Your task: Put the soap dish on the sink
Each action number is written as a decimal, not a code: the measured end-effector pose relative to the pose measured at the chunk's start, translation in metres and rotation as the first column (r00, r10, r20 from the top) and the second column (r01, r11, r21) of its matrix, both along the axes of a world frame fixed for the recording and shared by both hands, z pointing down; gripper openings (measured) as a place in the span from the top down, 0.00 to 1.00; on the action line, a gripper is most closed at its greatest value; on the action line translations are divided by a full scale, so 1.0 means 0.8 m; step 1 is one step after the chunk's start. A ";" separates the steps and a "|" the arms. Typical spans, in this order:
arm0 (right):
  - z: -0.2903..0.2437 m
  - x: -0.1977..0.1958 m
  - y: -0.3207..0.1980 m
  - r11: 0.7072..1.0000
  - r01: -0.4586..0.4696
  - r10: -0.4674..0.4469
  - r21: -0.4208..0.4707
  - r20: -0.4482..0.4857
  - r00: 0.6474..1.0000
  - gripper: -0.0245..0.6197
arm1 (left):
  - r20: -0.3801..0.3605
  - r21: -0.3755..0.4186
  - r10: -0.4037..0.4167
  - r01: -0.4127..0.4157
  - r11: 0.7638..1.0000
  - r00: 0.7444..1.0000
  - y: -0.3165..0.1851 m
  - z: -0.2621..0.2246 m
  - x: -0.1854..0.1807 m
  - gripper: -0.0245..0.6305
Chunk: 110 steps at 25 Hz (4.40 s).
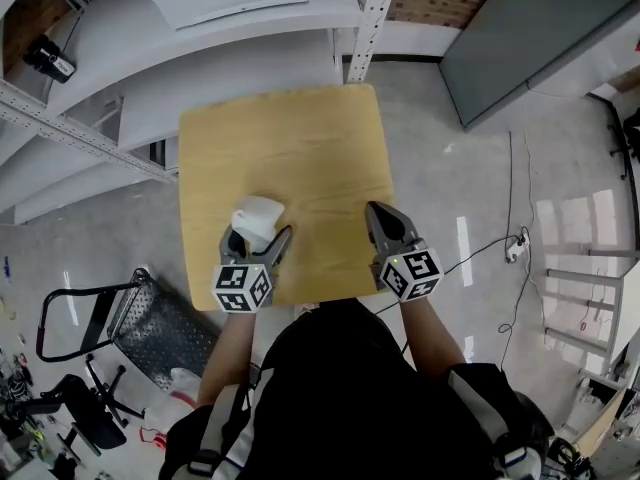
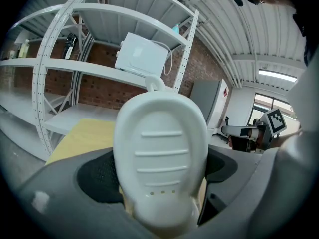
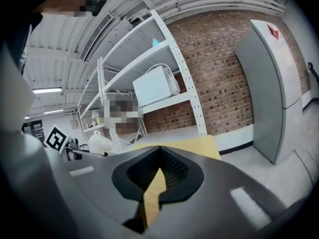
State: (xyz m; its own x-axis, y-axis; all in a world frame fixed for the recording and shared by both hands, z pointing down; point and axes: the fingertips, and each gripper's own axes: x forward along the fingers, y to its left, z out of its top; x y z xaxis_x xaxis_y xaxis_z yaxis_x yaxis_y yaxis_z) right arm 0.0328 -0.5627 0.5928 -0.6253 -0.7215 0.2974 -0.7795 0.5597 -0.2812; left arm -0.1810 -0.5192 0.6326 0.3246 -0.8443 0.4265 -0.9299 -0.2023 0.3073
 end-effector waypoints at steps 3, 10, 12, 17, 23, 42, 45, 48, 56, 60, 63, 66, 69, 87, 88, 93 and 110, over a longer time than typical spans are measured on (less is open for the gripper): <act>0.021 -0.002 -0.003 0.999 0.003 -0.003 -0.040 -0.016 1.000 0.95 | 0.008 -0.071 0.007 -0.006 0.997 1.000 -0.002 0.025 0.001 0.25; 0.063 -0.011 -0.001 0.993 0.010 -0.016 -0.116 -0.051 0.999 0.95 | 0.016 -0.218 0.016 -0.012 0.976 1.000 0.006 0.072 0.006 0.25; 0.073 -0.013 0.002 0.990 0.011 -0.019 -0.137 -0.058 0.998 0.95 | 0.026 -0.258 0.026 -0.018 0.966 0.999 0.009 0.085 0.006 0.25; 0.090 -0.010 0.014 0.984 0.006 -0.018 -0.176 -0.070 0.997 0.95 | 0.107 -0.362 0.072 -0.029 0.932 0.992 0.026 0.120 0.013 0.25; 0.090 0.000 0.019 0.982 0.009 -0.020 -0.186 -0.061 0.998 0.95 | 0.182 -0.434 0.149 -0.056 0.899 0.972 0.037 0.145 0.016 0.25; 0.081 0.012 0.021 0.981 0.022 -0.029 -0.190 -0.033 0.999 0.95 | 0.280 -0.593 0.290 -0.073 0.802 0.915 0.041 0.202 0.024 0.25; 0.079 0.011 0.021 0.982 0.024 -0.031 -0.189 -0.030 0.999 0.95 | 0.279 -0.601 0.290 -0.069 0.796 0.915 0.039 0.202 0.024 0.25; 0.078 0.009 0.022 0.983 0.028 -0.033 -0.184 -0.027 0.999 0.95 | 0.280 -0.602 0.293 -0.071 0.796 0.914 0.039 0.203 0.024 0.24; 0.070 0.007 0.024 0.985 0.042 -0.047 -0.168 -0.024 0.999 0.95 | 0.208 -0.565 0.265 -0.105 0.818 0.942 0.031 0.183 0.024 0.18; 0.059 0.009 0.024 0.988 0.032 -0.033 -0.152 -0.002 0.999 0.95 | 0.163 -0.532 0.299 -0.172 0.829 0.940 0.032 0.158 0.030 0.19; 0.049 0.008 0.024 0.990 0.030 -0.030 -0.134 0.004 1.000 0.95 | 0.175 -0.481 0.311 -0.194 0.855 0.934 0.027 0.136 0.020 0.19; 0.034 0.008 0.026 0.995 0.021 -0.020 -0.102 0.009 1.000 0.95 | 0.176 -0.368 0.236 -0.159 0.916 0.956 0.020 0.099 0.004 0.19; 0.012 0.010 0.034 0.999 -0.002 0.003 -0.054 0.028 1.000 0.95 | 0.142 -0.200 0.179 -0.149 0.968 0.973 0.021 0.048 -0.001 0.22; -0.106 0.016 0.174 0.984 -0.083 0.065 0.155 0.114 0.991 0.95 | 0.018 0.323 0.062 -0.064 0.944 0.998 0.149 -0.158 -0.026 0.96; -0.112 0.019 0.179 0.982 -0.092 0.073 0.163 0.118 0.990 0.95 | 0.017 0.330 0.055 -0.058 0.942 0.998 0.154 -0.161 -0.028 0.96; -0.127 0.030 0.188 0.977 -0.097 0.074 0.192 0.121 0.990 0.95 | -0.022 0.389 0.028 -0.017 0.921 0.999 0.168 -0.185 -0.037 0.96; -0.157 0.063 0.162 0.958 0.002 -0.041 0.286 0.133 0.990 0.95 | -0.024 0.472 -0.074 0.076 0.878 0.997 0.164 -0.210 0.016 0.96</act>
State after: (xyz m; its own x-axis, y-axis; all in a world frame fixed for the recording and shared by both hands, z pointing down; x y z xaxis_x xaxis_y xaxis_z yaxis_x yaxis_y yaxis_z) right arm 0.0832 -0.4332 0.4668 -0.6619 -0.7496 -0.0070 -0.7319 0.6482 -0.2102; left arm -0.1682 -0.3883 0.4647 0.2534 -0.9669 -0.0309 -0.9467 -0.2544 0.1978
